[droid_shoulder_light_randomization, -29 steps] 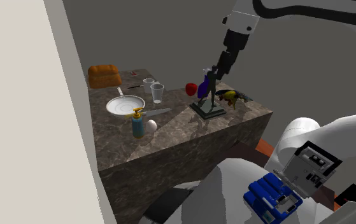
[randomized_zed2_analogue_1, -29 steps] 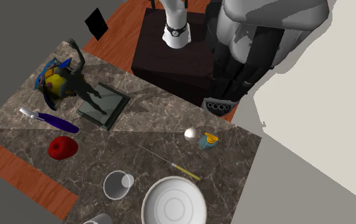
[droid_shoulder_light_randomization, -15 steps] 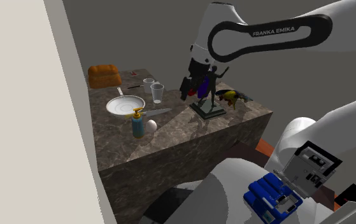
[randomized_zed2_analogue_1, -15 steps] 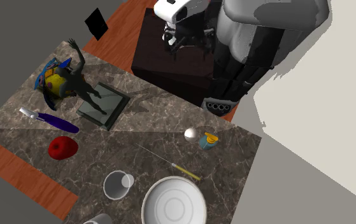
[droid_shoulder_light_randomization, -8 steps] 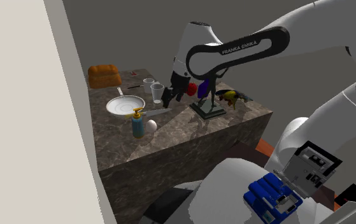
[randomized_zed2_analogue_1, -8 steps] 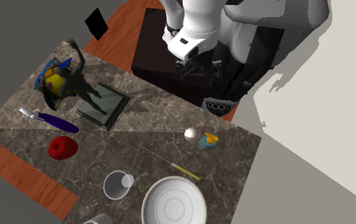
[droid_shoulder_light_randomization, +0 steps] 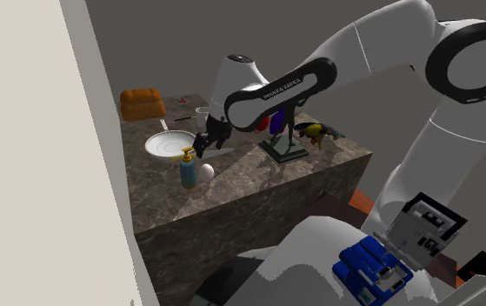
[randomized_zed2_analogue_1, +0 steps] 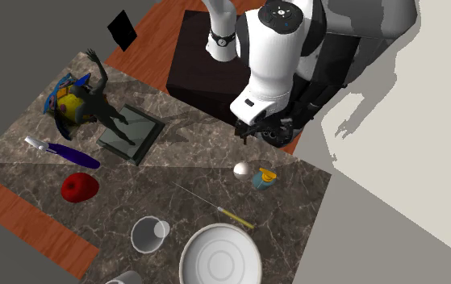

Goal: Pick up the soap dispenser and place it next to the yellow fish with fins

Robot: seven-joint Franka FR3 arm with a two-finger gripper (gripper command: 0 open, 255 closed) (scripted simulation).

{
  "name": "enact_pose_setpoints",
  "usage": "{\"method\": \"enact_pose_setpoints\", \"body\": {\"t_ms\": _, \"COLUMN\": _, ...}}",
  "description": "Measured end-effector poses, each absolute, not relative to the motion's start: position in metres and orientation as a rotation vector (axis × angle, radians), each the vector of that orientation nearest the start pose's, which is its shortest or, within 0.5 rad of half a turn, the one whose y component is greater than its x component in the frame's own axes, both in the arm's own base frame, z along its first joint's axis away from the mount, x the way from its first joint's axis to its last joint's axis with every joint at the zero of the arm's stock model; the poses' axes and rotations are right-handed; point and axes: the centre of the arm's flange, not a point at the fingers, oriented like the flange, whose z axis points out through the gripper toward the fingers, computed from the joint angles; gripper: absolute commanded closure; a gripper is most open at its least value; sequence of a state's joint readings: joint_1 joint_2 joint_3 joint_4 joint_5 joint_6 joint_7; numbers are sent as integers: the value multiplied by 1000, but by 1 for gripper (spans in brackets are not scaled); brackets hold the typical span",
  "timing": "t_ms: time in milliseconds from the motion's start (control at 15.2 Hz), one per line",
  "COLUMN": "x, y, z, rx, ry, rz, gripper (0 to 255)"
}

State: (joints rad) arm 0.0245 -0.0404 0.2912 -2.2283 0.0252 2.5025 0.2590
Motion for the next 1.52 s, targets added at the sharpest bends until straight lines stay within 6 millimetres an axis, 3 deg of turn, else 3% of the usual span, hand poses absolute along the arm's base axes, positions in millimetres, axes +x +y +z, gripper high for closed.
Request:
{"method": "enact_pose_setpoints", "body": {"t_ms": 396, "x": 569, "y": 199, "z": 381, "rx": -2995, "ry": -23, "rz": -500, "gripper": 0}}
{"method": "enact_pose_setpoints", "body": {"t_ms": 858, "x": 581, "y": 202, "z": 348, "rx": -2993, "ry": -20, "rz": -505, "gripper": 0}}
{"method": "enact_pose_setpoints", "body": {"t_ms": 1254, "x": 583, "y": 204, "z": 344, "rx": -2993, "ry": -20, "rz": -505, "gripper": 0}}
{"method": "enact_pose_setpoints", "body": {"t_ms": 1320, "x": 583, "y": 204, "z": 344, "rx": -2993, "ry": -20, "rz": -506, "gripper": 255}}
{"method": "enact_pose_setpoints", "body": {"t_ms": 1518, "x": 584, "y": 204, "z": 344, "rx": -2993, "ry": -20, "rz": -506, "gripper": 255}}
